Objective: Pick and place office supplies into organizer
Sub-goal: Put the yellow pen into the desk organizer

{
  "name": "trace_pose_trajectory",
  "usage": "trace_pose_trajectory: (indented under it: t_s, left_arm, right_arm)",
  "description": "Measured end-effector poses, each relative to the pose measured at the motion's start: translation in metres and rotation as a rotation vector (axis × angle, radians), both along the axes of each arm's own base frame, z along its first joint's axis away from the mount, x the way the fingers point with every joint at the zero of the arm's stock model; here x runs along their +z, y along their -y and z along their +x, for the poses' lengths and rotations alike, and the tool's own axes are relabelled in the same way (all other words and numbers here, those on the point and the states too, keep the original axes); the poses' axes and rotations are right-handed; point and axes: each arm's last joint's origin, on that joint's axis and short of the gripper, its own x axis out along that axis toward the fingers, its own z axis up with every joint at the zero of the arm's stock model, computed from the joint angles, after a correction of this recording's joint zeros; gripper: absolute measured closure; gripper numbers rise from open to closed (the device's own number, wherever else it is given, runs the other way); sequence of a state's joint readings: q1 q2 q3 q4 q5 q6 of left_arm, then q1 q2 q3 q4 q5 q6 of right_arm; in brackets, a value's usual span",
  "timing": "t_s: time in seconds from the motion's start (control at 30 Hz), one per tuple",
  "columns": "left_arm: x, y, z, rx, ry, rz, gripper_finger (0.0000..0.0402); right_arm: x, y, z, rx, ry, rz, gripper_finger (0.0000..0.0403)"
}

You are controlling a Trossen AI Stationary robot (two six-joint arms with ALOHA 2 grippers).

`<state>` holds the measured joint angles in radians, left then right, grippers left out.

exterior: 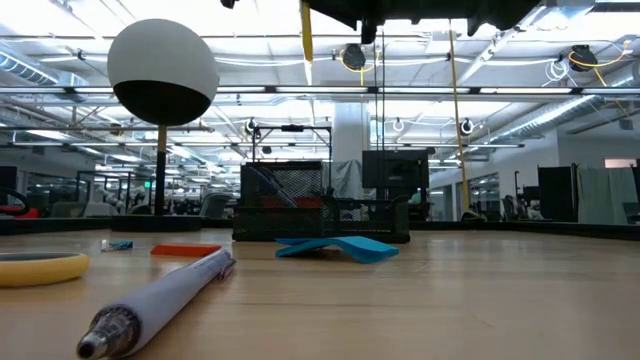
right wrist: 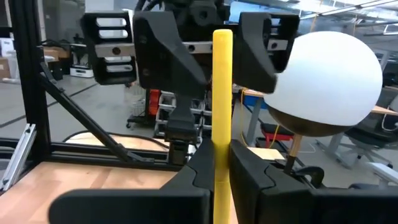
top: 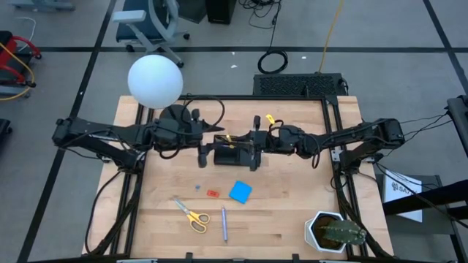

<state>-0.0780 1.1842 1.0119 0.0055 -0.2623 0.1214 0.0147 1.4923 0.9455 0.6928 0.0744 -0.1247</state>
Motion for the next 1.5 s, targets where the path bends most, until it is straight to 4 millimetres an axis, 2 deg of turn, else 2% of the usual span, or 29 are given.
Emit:
trace_pose_trajectory:
  t_s: [0.23,0.67,0.8,1.03,1.37,1.5]
  left_arm:
    - [-0.01,0.001,0.021,-0.01,0.026,0.023,0.0201]
    - [-0.009,0.002,0.022,-0.014,0.034,0.071,0.0204]
    - [-0.009,0.001,0.022,-0.011,0.034,0.072,0.0243]
    - [-0.01,0.002,0.022,-0.023,0.02,0.107,0.0366]
    - [-0.012,0.006,0.022,-0.038,-0.006,0.145,0.0368]
    - [-0.012,0.008,0.022,-0.046,-0.012,0.16,0.0368]
  right_arm:
    - [0.0,0.0,0.0,-0.003,0.001,-0.018,0.0385]
    - [0.0,0.0,0.0,-0.001,-0.001,-0.018,0.0385]
    - [0.0,0.0,0.0,-0.001,-0.001,-0.018,0.0385]
    - [0.0,0.0,0.0,-0.004,-0.003,-0.024,0.0385]
    - [-0.001,0.0,0.0,-0.001,-0.012,-0.024,0.0383]
    - [-0.001,0.0,0.0,-0.001,-0.012,-0.019,0.0365]
